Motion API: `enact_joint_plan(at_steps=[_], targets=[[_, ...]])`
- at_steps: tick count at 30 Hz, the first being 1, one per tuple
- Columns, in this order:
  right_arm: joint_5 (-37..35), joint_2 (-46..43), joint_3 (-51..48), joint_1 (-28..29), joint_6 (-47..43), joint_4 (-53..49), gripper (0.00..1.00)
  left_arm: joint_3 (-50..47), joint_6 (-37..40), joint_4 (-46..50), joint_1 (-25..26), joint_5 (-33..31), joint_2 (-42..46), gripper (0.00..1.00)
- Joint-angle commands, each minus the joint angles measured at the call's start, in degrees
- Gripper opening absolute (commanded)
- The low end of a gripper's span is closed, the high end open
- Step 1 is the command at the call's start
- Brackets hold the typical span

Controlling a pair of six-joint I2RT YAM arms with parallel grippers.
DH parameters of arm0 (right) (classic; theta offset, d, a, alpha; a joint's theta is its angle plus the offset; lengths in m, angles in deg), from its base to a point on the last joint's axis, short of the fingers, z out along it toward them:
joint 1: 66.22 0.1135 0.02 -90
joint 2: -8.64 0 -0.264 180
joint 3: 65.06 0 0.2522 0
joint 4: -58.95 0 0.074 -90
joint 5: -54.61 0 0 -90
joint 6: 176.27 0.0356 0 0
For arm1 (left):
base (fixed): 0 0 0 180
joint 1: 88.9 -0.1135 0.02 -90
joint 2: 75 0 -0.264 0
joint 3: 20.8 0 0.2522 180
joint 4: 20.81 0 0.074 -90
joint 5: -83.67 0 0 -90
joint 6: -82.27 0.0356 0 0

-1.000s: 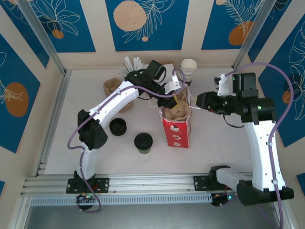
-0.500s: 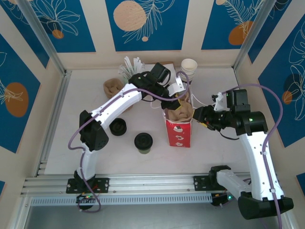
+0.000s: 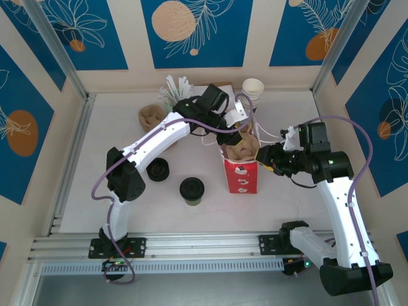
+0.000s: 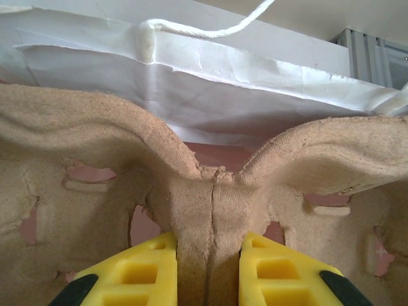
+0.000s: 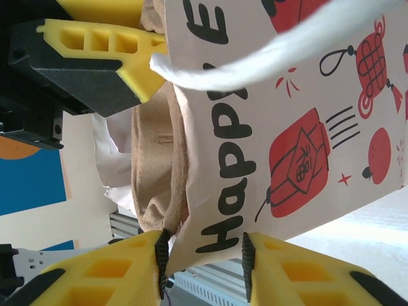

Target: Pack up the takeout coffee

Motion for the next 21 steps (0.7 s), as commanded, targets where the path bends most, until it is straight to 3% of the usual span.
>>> enact_joint_plan(at_steps=[1, 13, 21], targets=[[-0.76, -0.88, -1.24, 0.27, -1.87, -4.03, 0.32, -0.58, -0.36, 3.09, 0.15, -3.77, -1.3, 0.19], [-0.95, 0.78, 1.9, -0.4, -6.8, -9.35, 0.06, 1.22, 2.56, 4.54, 0.11, -6.79, -1.78, 0.19], [2.27, 1.9, 3.53, -1.35, -10.22, -12.23, 0.02, 1.4, 5.3, 4.71, 0.37, -6.75, -2.31, 0.19]])
